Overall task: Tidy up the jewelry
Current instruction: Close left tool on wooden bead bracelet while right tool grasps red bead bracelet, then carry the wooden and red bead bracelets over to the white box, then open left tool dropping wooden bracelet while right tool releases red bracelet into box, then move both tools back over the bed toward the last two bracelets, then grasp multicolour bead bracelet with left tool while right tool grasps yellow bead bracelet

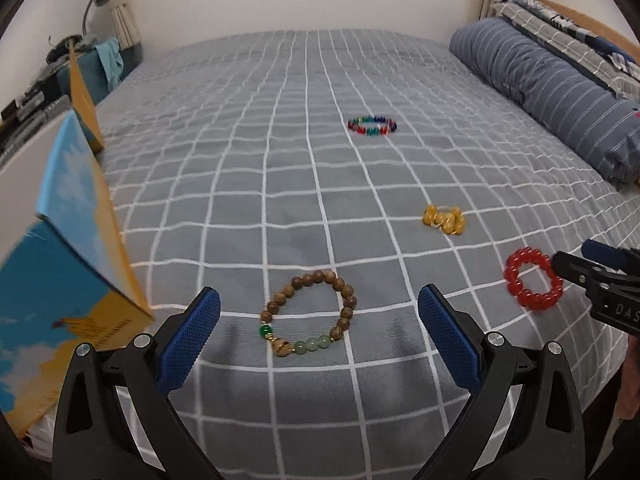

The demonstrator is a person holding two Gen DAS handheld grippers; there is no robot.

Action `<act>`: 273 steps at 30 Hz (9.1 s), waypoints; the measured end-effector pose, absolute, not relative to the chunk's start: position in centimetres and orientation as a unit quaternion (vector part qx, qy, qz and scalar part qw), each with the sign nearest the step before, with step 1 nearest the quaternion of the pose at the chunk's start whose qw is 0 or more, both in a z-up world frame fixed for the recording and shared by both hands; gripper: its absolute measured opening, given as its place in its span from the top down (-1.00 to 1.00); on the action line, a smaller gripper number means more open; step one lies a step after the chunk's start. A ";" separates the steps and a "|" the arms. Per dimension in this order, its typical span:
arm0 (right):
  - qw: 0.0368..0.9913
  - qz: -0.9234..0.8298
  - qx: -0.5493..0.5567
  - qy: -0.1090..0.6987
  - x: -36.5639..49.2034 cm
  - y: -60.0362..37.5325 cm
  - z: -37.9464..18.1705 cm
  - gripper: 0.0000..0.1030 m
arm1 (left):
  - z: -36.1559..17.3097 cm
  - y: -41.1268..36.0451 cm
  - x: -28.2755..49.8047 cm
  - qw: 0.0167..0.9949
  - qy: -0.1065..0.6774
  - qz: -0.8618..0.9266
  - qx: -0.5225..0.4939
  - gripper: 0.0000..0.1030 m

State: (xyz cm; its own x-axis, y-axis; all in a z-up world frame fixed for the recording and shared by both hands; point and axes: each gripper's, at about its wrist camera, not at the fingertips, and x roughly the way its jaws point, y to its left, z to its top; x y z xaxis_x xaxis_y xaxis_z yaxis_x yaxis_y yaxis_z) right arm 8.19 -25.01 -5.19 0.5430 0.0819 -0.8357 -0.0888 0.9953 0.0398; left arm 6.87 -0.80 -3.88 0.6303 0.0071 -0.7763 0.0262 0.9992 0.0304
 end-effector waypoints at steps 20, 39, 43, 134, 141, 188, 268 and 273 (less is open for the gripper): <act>0.854 0.056 0.031 0.516 8.9 -26.3 -8.2 0.57 | -7.3 0.0 8.6 0.877 0.481 -0.017 -0.006 0.43; 0.868 0.053 0.030 0.493 7.9 -26.1 -5.8 0.75 | -3.9 -0.2 6.9 0.879 0.475 -0.031 0.004 0.85; 0.874 0.059 0.031 0.481 7.4 -25.8 -4.5 0.75 | -2.8 -0.4 6.3 0.882 0.471 -0.035 0.003 0.85; 0.863 0.359 -0.074 0.346 7.3 10.0 13.0 0.75 | 10.9 25.1 -4.3 0.890 0.368 0.250 -0.099 0.85; 0.847 0.369 -0.102 0.370 7.0 13.5 10.0 0.75 | 8.6 27.4 -4.4 0.873 0.385 0.277 -0.112 0.85; 0.850 0.341 -0.120 0.384 5.8 14.7 5.2 -0.49 | 4.0 28.3 -4.2 0.853 0.418 0.291 -0.118 -0.59; 0.892 0.111 -0.036 0.436 15.8 -16.4 -9.3 -0.16 | -8.4 -4.9 34.7 0.881 0.471 0.049 -0.017 -0.30; 0.893 0.117 -0.036 0.433 15.5 -16.2 -9.1 0.24 | -8.0 -4.9 34.2 0.882 0.470 0.045 -0.008 0.68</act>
State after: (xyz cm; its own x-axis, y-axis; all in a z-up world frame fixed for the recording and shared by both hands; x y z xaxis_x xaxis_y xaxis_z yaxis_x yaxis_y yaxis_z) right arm 15.45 -16.17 -9.11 0.5972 0.1782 -0.7821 -0.2414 0.9697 0.0366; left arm 34.16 -4.94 -7.98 0.5545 0.0720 -0.8291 -0.0863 0.9959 0.0287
